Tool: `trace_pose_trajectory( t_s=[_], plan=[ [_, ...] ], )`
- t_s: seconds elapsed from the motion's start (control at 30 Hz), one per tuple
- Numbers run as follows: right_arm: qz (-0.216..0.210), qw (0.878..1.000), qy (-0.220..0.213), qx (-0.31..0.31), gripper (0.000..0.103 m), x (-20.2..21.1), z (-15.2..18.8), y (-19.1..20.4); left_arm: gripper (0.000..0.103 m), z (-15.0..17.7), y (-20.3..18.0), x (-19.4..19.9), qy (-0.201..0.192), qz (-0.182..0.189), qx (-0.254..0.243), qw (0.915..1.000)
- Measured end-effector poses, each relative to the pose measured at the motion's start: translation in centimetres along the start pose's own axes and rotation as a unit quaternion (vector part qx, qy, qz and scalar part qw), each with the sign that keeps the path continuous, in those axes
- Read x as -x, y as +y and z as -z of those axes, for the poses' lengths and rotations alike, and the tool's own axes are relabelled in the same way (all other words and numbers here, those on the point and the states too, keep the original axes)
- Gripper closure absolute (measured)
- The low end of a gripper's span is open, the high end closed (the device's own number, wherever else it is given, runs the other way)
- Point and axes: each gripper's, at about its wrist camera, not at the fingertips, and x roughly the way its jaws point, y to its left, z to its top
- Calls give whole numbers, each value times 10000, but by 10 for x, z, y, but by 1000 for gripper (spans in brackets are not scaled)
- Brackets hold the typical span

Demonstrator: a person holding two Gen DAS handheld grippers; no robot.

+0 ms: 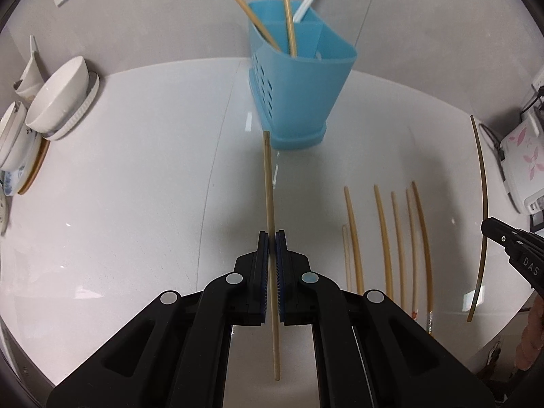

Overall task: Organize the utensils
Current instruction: 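Close left tool on a plain chopstick while right tool grasps a patterned chopstick, then carry chopstick in left tool into blue holder and open while right tool carries its chopstick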

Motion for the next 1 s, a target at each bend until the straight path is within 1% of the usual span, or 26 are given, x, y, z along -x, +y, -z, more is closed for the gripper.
trace_pose_trajectory(
  t_s=[0.03, 0.13, 0.17, 0.33, 0.47, 0.9, 1.0],
  plan=[
    [10, 10000, -51, 15, 97, 0, -7, -4, 100, -2, 0, 5, -69, 9, 16, 10000],
    [83, 9996, -251, 82, 97, 12, -14, 2, 100, -9, 3, 20, -253, 119, 112, 9995],
    [79, 9995, -301, 87, 97, 4, -18, 10, 100, -11, 5, 25, -316, 157, 142, 9993],
    [36, 9983, -547, 178, 97, 16, -27, 16, 100, -20, 11, 50, -649, 301, 232, 9972],
    [-10, 9968, -755, 264, 97, 26, -37, 25, 100, -31, 15, 63, -824, 410, 290, 9953],
    [-188, 9881, -1457, 462, 97, 52, -82, 59, 100, -80, 16, 92, -1413, 459, 317, 9884],
    [-263, 9858, -1589, 467, 97, 56, -91, 65, 100, -95, 18, 96, -1555, 550, 360, 9856]
  ],
)
